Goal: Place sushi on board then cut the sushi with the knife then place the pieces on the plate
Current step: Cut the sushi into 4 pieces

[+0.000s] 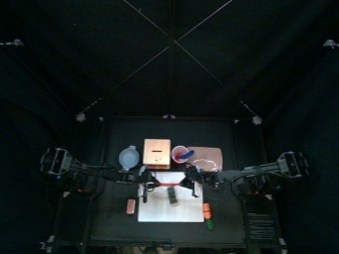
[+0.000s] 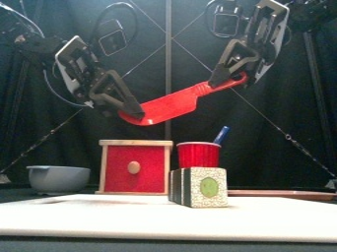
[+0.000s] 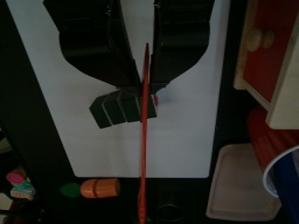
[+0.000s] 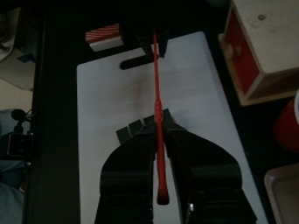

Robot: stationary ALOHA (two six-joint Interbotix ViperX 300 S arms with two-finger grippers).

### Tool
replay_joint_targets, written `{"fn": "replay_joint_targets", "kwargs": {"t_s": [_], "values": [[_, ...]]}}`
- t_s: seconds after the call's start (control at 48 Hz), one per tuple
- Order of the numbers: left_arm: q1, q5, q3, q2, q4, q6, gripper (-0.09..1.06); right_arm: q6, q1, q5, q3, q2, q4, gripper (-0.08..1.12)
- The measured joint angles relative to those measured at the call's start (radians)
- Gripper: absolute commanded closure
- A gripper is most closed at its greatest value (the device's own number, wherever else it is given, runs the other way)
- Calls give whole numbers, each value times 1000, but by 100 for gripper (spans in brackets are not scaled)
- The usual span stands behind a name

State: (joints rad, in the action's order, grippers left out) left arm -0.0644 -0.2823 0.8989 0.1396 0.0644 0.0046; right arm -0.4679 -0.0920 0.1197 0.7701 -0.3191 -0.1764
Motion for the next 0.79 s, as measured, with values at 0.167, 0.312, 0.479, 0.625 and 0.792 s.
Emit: {"fn": "replay_joint_targets", "kwargs": {"t_s": [0.167, 0.312, 0.479, 0.625, 0.792], "values": [[-2, 2, -2, 0, 0, 0, 40, 0, 0, 3, 8, 0, 12, 55], [-9, 6, -2, 0, 2, -2, 40, 0, 2, 12, 18, 0, 32, 55], [-37, 11, -3, -5, 26, -5, 40, 0, 2, 44, 29, 20, 55, 55], [-63, 12, -14, -31, 61, -6, 40, 5, 2, 74, 29, 58, 60, 55], [-75, 14, -43, -78, 72, -6, 40, 3, 0, 83, 23, 87, 57, 55]]}}
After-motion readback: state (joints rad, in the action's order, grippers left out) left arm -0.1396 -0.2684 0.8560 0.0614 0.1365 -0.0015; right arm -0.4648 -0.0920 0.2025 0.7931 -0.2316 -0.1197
